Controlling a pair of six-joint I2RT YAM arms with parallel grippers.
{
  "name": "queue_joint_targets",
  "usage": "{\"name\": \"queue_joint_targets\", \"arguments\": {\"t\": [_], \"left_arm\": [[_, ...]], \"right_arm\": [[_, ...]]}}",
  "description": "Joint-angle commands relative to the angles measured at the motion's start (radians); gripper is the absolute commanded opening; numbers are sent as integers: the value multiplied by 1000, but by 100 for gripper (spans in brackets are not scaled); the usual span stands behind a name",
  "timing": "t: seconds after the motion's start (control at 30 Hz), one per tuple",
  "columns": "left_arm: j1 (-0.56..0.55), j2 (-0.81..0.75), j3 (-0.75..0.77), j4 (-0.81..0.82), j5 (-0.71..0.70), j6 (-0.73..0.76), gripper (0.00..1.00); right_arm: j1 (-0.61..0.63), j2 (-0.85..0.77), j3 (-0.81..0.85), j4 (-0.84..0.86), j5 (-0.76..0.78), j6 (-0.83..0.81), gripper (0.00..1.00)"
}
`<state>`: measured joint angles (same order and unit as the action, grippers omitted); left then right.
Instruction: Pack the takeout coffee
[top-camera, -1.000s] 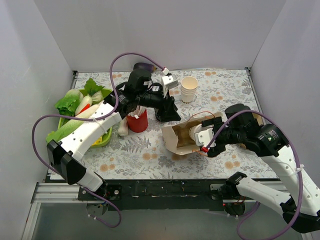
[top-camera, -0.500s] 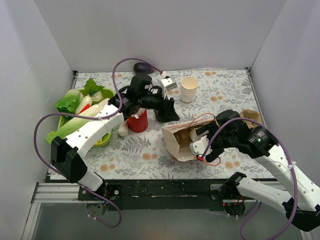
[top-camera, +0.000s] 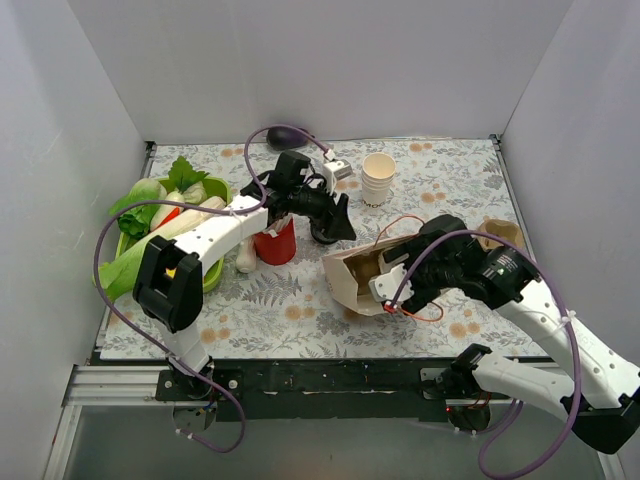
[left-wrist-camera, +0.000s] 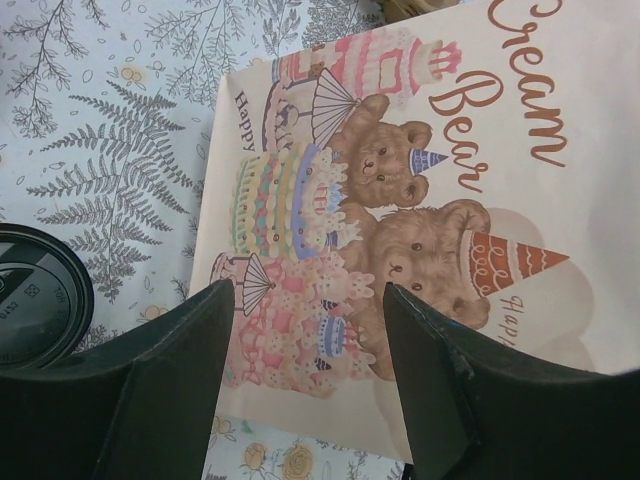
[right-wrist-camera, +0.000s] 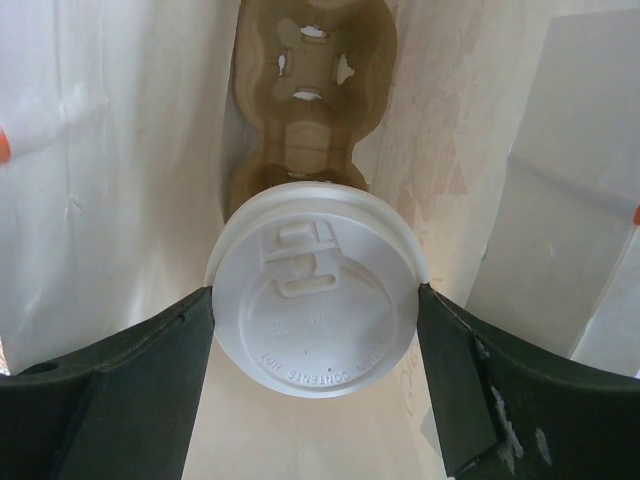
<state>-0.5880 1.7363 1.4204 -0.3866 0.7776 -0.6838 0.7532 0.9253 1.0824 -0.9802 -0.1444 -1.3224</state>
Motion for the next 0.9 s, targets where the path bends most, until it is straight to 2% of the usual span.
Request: {"name": "queue_joint_targets", "arguments": {"t": [0.0,0.17,0.3,0.53,0.87], "left_arm": [[4,11,67,34,60,0,61],[17,32,97,26,80,16,61],[20,38,94,31,115,41,61],[19,40,75,28,163,52,61],[20,46,69,15,186,61,61]], "right_arm": [[5,30,17,43,-44,38,1],[2,53,39,14,-110,116,1],[-6,17,-5,24,-118,108,1],[-9,-14,-67,92,-55,75,1],[-9,6,-73,149,3,55,1]]}}
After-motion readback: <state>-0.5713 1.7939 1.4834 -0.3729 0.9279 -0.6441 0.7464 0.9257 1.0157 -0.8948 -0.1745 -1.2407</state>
